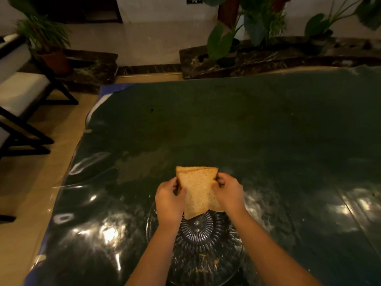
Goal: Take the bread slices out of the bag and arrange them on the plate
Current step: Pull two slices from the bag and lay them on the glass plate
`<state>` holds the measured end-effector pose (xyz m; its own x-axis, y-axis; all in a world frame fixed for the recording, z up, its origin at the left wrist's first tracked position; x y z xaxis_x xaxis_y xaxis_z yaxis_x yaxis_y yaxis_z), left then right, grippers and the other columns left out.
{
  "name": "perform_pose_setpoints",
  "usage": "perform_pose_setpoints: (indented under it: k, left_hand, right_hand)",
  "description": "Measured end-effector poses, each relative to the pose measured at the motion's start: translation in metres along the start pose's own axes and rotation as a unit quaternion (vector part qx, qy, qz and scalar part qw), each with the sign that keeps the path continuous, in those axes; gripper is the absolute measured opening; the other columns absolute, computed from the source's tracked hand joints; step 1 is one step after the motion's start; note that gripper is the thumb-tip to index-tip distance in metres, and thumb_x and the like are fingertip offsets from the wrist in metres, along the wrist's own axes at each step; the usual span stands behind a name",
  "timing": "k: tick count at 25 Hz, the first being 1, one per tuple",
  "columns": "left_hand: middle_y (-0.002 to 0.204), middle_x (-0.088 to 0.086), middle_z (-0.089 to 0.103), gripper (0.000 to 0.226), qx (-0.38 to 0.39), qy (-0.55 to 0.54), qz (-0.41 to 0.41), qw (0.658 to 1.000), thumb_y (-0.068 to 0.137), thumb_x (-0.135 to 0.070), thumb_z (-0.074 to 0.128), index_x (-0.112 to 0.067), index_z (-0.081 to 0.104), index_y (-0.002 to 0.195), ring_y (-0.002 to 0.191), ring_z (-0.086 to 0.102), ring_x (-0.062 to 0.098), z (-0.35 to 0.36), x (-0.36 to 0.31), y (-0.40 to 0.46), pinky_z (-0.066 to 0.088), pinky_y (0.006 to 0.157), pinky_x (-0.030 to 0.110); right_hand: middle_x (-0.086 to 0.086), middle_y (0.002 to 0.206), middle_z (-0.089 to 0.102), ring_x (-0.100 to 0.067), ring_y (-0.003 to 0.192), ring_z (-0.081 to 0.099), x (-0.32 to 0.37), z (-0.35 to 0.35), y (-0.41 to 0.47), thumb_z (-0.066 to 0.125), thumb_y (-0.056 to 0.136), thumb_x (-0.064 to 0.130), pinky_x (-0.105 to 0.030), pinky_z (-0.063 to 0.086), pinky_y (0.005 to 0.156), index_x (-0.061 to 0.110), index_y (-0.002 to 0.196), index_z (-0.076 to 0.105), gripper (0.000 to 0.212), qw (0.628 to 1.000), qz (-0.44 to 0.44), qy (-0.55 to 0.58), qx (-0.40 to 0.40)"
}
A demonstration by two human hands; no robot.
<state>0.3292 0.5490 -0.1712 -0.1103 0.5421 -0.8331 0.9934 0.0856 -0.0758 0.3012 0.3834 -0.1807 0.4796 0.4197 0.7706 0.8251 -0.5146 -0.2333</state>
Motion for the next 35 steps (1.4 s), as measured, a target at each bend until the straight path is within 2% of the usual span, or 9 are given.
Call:
perform_pose_setpoints:
  k: [5,10,13,17,20,25,29,32,35]
  left_hand:
    - [0.108,0.008,0.066,0.032,0.024,0.058,-0.032,0.998,0.08,-0.02,0.067,-0.01,0.065,0.11,0.086,0.064,0.02,-0.002,0.002,-0.007,0.051,0.073,0.029]
    - [0.095,0.003,0.069,0.019,0.007,0.016,-0.026,1.0,0.079,-0.012,0.066,-0.015,0.066,0.098,0.081,0.063,0.013,-0.008,-0.01,-0.013,0.054,0.07,0.031]
    - [0.077,-0.008,0.066,0.017,0.017,-0.011,-0.032,0.999,0.078,-0.009,0.067,-0.015,0.069,0.094,0.067,0.057,-0.002,-0.014,-0.01,-0.013,0.044,0.055,0.008]
    - [0.068,-0.016,0.059,0.016,0.023,-0.025,-0.045,0.998,0.077,-0.008,0.068,-0.014,0.072,0.091,0.063,0.055,-0.007,-0.018,0.0,-0.021,0.041,0.051,-0.001]
    - [0.068,-0.012,0.063,0.016,0.033,-0.007,-0.053,0.998,0.077,-0.007,0.068,-0.011,0.072,0.092,0.063,0.059,0.0,-0.015,0.01,-0.029,0.043,0.052,0.005]
    - [0.105,0.003,0.065,0.034,0.035,0.014,-0.049,0.998,0.079,-0.011,0.068,-0.011,0.063,0.112,0.087,0.061,0.013,-0.01,0.016,-0.033,0.051,0.078,0.029]
    - [0.103,0.0,0.071,0.029,0.067,-0.018,-0.053,0.996,0.08,-0.009,0.066,-0.014,0.067,0.109,0.083,0.064,0.007,-0.006,0.017,-0.038,0.048,0.071,0.02]
    - [0.103,0.0,0.071,0.028,0.061,-0.034,-0.06,0.996,0.08,-0.008,0.066,-0.012,0.067,0.109,0.084,0.064,0.008,-0.005,0.018,-0.038,0.051,0.076,0.026]
    - [0.103,-0.001,0.069,0.03,0.055,-0.045,-0.067,0.995,0.08,-0.008,0.066,-0.009,0.066,0.111,0.083,0.063,0.007,-0.004,0.019,-0.035,0.05,0.076,0.025]
  right_hand:
    - [-0.002,0.095,0.072,-0.011,0.079,0.06,-0.004,-0.007,-0.01,0.062,0.08,0.016,-0.022,0.041,0.067,0.015,0.099,0.069,0.021,1.0,0.009,-0.011,-0.024]
    - [0.001,0.091,0.071,-0.006,0.075,0.059,-0.005,-0.012,-0.021,0.065,0.078,0.011,-0.019,0.044,0.065,0.015,0.096,0.07,0.019,0.997,0.02,0.058,-0.041]
    - [0.01,0.08,0.068,0.002,0.068,0.058,-0.01,-0.019,-0.031,0.067,0.077,0.012,-0.012,0.042,0.06,0.017,0.093,0.071,0.018,0.995,0.022,0.087,-0.047]
    - [0.024,0.071,0.059,0.006,0.068,0.058,-0.016,-0.017,-0.044,0.069,0.076,0.014,-0.013,0.045,0.059,0.02,0.092,0.071,0.017,0.994,0.024,0.101,-0.023]
    - [0.018,0.07,0.061,0.006,0.067,0.056,-0.025,-0.011,-0.044,0.067,0.076,0.011,-0.011,0.04,0.058,0.018,0.09,0.071,0.016,0.995,0.04,0.088,-0.012]
    - [0.01,0.085,0.063,-0.009,0.074,0.062,-0.041,-0.006,-0.05,0.067,0.077,0.015,-0.015,0.04,0.058,0.019,0.099,0.067,0.023,0.997,0.053,0.061,-0.019]
    - [0.001,0.088,0.07,-0.005,0.064,0.054,-0.035,0.0,-0.046,0.063,0.079,0.013,-0.015,0.039,0.056,0.016,0.098,0.068,0.021,0.999,0.013,0.045,0.002]
    - [-0.005,0.086,0.072,-0.008,0.061,0.053,-0.032,0.0,-0.041,0.063,0.078,0.008,-0.017,0.039,0.056,0.012,0.093,0.07,0.017,0.999,0.001,0.038,-0.007]
    - [0.0,0.081,0.069,0.004,0.055,0.048,-0.03,0.001,-0.037,0.063,0.077,0.009,-0.009,0.033,0.051,0.014,0.092,0.07,0.017,1.0,-0.005,0.021,-0.005]
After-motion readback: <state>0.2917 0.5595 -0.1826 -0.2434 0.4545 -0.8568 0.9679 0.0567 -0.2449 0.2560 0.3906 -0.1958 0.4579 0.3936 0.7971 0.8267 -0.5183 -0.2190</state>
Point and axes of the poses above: each hand's wrist, its own y-axis towards the middle knuckle, its own z-axis out of the palm, x = y × z, the point moved 4 cm from there along y, towards the middle knuckle
